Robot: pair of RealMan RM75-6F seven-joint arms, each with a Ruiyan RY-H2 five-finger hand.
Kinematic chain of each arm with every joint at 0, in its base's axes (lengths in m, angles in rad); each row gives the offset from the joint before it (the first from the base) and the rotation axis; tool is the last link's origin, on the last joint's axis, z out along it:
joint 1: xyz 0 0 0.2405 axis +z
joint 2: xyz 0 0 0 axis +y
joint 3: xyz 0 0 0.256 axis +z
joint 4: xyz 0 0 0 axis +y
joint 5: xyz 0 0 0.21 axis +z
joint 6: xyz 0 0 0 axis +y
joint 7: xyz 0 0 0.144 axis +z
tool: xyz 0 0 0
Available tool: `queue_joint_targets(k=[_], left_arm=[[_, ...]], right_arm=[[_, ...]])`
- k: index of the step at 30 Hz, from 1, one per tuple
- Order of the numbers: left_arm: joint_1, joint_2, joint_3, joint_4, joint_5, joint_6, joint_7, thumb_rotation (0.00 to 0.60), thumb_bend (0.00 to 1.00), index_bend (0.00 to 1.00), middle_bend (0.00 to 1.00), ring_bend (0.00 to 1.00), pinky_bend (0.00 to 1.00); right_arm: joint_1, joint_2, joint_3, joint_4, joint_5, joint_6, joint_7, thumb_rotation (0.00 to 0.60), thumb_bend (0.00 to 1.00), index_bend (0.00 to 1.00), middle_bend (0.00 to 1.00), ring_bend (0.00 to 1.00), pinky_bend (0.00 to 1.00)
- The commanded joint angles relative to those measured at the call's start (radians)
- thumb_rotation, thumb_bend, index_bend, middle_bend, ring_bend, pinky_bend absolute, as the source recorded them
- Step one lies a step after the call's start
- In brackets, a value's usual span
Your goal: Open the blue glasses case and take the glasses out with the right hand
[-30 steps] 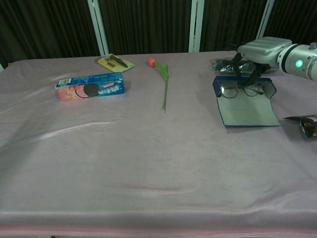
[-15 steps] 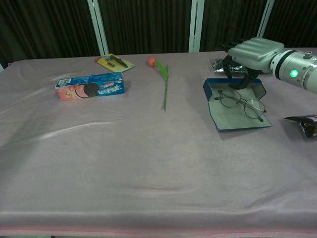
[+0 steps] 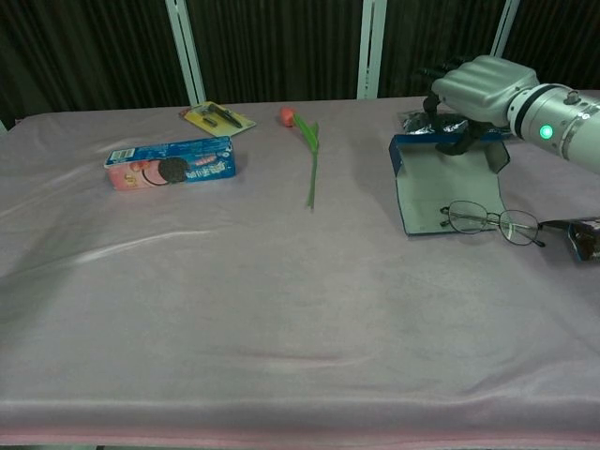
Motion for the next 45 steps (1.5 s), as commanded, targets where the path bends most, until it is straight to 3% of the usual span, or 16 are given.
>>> queue_joint_targets(k=[1, 7, 14, 22, 25, 30, 38, 41, 45], left_arm=[[0.000, 0.001, 0.000, -0.001, 0.001, 0.001, -0.002, 0.600, 0.39, 0.00, 0.00, 0.00, 0.02], [0.002, 0.002, 0.002, 0.000, 0.007, 0.006, -0.005, 0.600, 0.39, 0.00, 0.00, 0.00, 0.02], [0.001, 0.003, 0.001, 0.003, 0.006, 0.006, -0.011, 0.600, 0.39, 0.00, 0.00, 0.00, 0.02], [-0.002, -0.002, 0.000, 0.001, -0.001, -0.004, 0.005, 0.600, 0.39, 0.00, 0.00, 0.00, 0.02], [-0.003, -0.003, 0.001, 0.000, -0.001, -0.007, 0.006, 0.600, 0.39, 0.00, 0.00, 0.00, 0.02], [-0.004, -0.002, 0.003, 0.000, 0.004, -0.006, 0.006, 0.600, 0.39, 0.00, 0.00, 0.00, 0.02], [0.001, -0.002, 0.006, -0.002, 0.015, 0.006, 0.007, 0.600, 0.39, 0.00, 0.00, 0.00, 0.02], [0.001, -0.003, 0.006, -0.002, 0.014, 0.007, 0.009, 0.600, 0.39, 0.00, 0.00, 0.00, 0.02], [0.005, -0.004, 0.007, -0.003, 0.020, 0.017, 0.012, 0.600, 0.39, 0.00, 0.00, 0.00, 0.02]], right_arm=[[0.011, -0.017, 0.025, 0.034, 0.015, 0.031, -0.040, 0.600, 0.50, 0.70, 0.08, 0.00, 0.00], [0.038, -0.087, 0.057, 0.192, 0.066, 0.015, -0.142, 0.600, 0.50, 0.69, 0.09, 0.00, 0.00], [0.045, -0.145, 0.070, 0.337, 0.111, -0.090, -0.128, 0.600, 0.50, 0.64, 0.09, 0.00, 0.00], [0.053, -0.160, 0.090, 0.385, 0.135, -0.155, -0.101, 0.600, 0.45, 0.18, 0.05, 0.00, 0.00], [0.040, -0.127, 0.094, 0.332, 0.128, -0.139, -0.071, 0.600, 0.41, 0.18, 0.04, 0.00, 0.00], [-0.031, 0.008, 0.050, 0.101, 0.060, -0.061, -0.005, 0.600, 0.41, 0.20, 0.04, 0.00, 0.00], [-0.170, 0.292, -0.033, -0.423, 0.044, -0.044, 0.057, 0.600, 0.41, 0.50, 0.04, 0.00, 0.00], [-0.189, 0.342, -0.061, -0.511, 0.060, -0.060, 0.043, 0.600, 0.41, 0.55, 0.04, 0.00, 0.00], [-0.201, 0.348, -0.085, -0.532, 0.063, -0.046, 0.015, 0.600, 0.41, 0.56, 0.04, 0.00, 0.00]])
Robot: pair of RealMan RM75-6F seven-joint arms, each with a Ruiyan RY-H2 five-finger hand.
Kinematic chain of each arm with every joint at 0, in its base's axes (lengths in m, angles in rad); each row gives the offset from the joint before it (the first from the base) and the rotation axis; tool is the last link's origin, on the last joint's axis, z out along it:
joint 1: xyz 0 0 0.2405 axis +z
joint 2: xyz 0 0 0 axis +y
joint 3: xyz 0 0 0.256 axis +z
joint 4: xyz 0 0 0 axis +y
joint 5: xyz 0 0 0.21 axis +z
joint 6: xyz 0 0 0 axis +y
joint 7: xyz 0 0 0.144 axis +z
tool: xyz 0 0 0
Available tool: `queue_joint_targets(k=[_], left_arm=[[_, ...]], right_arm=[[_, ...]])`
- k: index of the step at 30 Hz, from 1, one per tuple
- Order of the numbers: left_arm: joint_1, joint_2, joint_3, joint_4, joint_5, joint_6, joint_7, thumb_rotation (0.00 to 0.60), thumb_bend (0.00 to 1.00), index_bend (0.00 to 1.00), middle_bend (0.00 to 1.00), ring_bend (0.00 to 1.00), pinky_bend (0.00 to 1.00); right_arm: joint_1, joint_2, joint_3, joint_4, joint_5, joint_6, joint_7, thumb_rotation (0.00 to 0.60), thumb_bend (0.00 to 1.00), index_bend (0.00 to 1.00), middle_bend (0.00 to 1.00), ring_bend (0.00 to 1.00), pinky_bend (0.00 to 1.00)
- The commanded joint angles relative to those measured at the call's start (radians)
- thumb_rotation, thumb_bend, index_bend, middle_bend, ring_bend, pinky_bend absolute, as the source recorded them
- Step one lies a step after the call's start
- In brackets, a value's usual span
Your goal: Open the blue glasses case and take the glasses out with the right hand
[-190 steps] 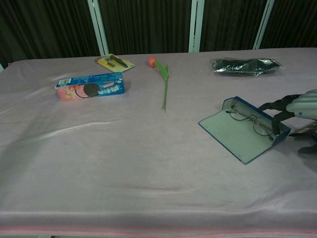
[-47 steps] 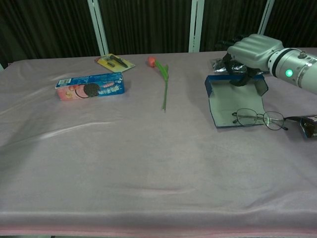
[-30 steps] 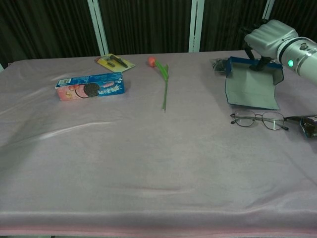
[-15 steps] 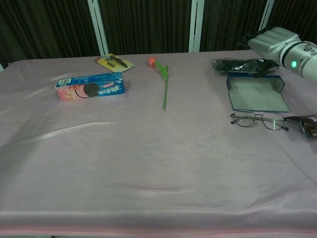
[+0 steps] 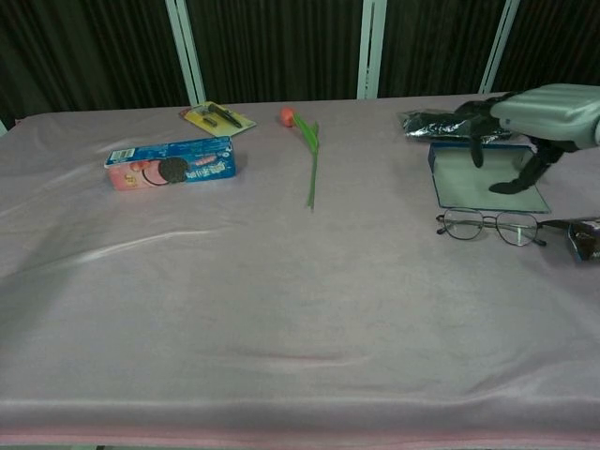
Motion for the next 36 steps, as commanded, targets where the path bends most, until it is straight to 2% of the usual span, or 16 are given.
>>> queue_joint_targets(k=[1, 10, 23, 36], left_arm=[[0.002, -0.001, 0.000, 0.001, 0.003, 0.006, 0.000, 0.600, 0.39, 0.00, 0.00, 0.00, 0.02], [0.007, 0.000, 0.000, 0.003, 0.007, 0.015, -0.001, 0.600, 0.39, 0.00, 0.00, 0.00, 0.02], [0.007, -0.002, -0.001, 0.003, 0.004, 0.013, 0.003, 0.600, 0.39, 0.00, 0.00, 0.00, 0.02], [0.003, -0.001, -0.004, 0.002, -0.007, 0.001, 0.009, 0.600, 0.39, 0.00, 0.00, 0.00, 0.02]], right_arm=[[-0.037, 0.034, -0.044, -0.041, 0.005, 0.012, -0.017, 0.600, 0.41, 0.56, 0.04, 0.00, 0.00], [-0.032, -0.023, -0.068, 0.041, 0.020, -0.002, -0.034, 0.600, 0.44, 0.58, 0.04, 0.00, 0.00], [-0.008, -0.085, -0.060, 0.118, 0.037, -0.043, -0.003, 0.600, 0.52, 0.61, 0.04, 0.00, 0.00], [0.012, -0.130, -0.057, 0.200, 0.049, -0.089, 0.034, 0.600, 0.52, 0.63, 0.04, 0.00, 0.00]])
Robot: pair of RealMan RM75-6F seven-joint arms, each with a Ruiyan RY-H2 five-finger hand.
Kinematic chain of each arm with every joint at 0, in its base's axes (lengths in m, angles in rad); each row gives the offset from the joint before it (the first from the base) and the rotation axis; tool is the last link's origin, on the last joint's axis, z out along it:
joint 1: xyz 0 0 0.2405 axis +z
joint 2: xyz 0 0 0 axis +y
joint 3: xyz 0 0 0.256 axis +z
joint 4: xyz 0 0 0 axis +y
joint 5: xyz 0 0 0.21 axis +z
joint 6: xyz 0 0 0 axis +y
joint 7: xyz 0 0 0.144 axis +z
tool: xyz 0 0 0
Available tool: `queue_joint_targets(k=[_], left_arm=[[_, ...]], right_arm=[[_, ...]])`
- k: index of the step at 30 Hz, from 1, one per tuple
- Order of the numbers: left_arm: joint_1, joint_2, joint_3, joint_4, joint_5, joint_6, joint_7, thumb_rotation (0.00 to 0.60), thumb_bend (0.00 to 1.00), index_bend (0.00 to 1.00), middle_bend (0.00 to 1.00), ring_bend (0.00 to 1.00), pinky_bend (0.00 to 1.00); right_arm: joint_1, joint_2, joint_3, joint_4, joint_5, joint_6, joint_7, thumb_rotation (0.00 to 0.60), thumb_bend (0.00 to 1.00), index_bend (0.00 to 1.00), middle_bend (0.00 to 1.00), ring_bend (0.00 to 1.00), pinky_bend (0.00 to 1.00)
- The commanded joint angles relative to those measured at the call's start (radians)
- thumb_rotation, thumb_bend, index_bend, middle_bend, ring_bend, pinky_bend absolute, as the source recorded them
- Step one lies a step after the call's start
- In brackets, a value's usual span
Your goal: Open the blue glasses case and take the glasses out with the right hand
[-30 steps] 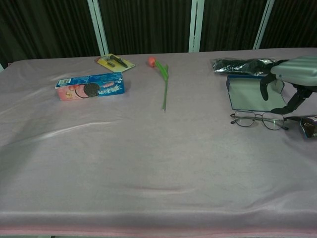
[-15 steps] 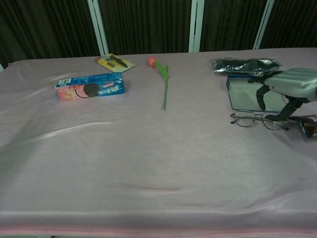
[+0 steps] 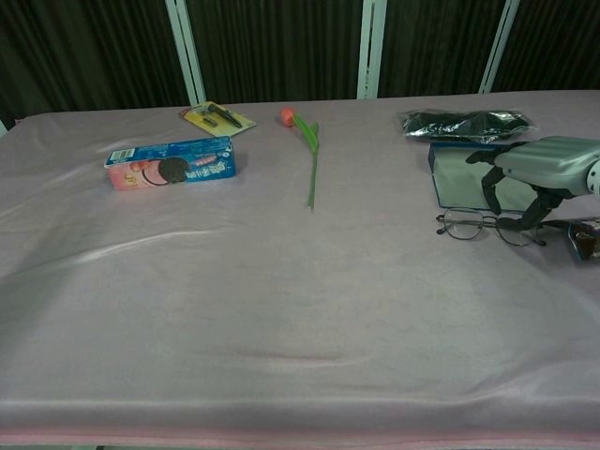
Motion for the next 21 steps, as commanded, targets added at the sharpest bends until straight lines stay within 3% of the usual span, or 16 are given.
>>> queue_joint_targets(k=[1, 21], left_arm=[[-0.002, 0.000, -0.001, 0.000, -0.002, -0.003, 0.001, 0.600, 0.39, 0.00, 0.00, 0.00, 0.02], [-0.002, 0.006, 0.001, 0.001, 0.002, -0.003, -0.010, 0.600, 0.39, 0.00, 0.00, 0.00, 0.02]], right_arm=[[0.005, -0.009, 0.000, 0.013, -0.003, -0.010, 0.011, 0.600, 0.52, 0.64, 0.04, 0.00, 0.00], [0.015, -0.022, -0.008, 0.009, -0.010, -0.014, 0.008, 0.600, 0.57, 0.71, 0.06, 0.00, 0.00]])
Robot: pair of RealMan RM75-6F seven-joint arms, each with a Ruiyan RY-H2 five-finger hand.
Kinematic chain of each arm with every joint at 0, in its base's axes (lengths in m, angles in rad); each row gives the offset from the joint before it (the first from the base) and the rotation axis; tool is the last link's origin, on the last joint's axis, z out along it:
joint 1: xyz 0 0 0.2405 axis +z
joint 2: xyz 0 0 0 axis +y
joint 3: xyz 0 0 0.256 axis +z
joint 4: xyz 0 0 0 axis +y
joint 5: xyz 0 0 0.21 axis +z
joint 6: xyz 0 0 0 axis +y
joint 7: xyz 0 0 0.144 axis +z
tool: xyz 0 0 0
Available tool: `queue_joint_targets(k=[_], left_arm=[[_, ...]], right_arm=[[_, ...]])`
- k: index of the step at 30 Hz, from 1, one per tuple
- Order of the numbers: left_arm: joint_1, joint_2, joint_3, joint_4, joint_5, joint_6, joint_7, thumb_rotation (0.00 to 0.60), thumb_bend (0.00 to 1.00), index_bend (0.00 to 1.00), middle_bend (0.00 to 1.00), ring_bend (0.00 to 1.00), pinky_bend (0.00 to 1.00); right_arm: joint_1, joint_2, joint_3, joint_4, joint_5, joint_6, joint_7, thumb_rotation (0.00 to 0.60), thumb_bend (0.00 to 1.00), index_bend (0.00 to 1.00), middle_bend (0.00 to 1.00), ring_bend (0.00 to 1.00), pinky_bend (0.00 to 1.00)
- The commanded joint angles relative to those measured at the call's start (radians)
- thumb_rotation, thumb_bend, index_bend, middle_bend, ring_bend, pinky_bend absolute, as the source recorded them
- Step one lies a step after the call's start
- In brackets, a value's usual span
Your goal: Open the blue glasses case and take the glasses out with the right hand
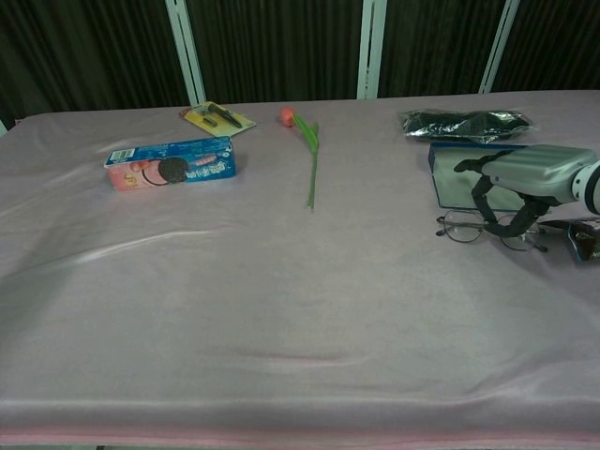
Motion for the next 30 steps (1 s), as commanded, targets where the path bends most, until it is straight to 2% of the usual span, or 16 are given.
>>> queue_joint_targets(k=[1, 10, 16, 23, 30], left_arm=[[0.000, 0.001, 0.000, 0.001, 0.001, 0.000, -0.002, 0.600, 0.39, 0.00, 0.00, 0.00, 0.02], [-0.002, 0.002, -0.001, 0.003, 0.000, -0.001, -0.010, 0.600, 0.39, 0.00, 0.00, 0.00, 0.02], [-0.002, 0.004, -0.004, 0.003, -0.001, 0.003, -0.020, 0.600, 0.39, 0.00, 0.00, 0.00, 0.02], [0.003, 0.013, -0.005, 0.006, 0.002, 0.015, -0.044, 0.600, 0.39, 0.00, 0.00, 0.00, 0.02], [0.012, 0.022, -0.007, 0.013, -0.002, 0.029, -0.071, 0.600, 0.39, 0.00, 0.00, 0.00, 0.02]], right_arm=[[0.001, 0.000, 0.000, -0.002, 0.002, -0.002, 0.000, 0.600, 0.58, 0.72, 0.07, 0.00, 0.00], [0.014, 0.002, 0.017, -0.030, -0.008, 0.004, 0.024, 0.600, 0.58, 0.74, 0.08, 0.00, 0.00], [0.074, -0.023, 0.076, -0.103, 0.005, 0.019, -0.013, 0.600, 0.58, 0.74, 0.08, 0.00, 0.00], [0.213, -0.164, 0.166, -0.121, 0.100, 0.031, -0.162, 0.600, 0.58, 0.74, 0.08, 0.00, 0.00], [0.327, -0.365, 0.199, 0.001, 0.218, 0.047, -0.297, 0.600, 0.58, 0.70, 0.09, 0.00, 0.00]])
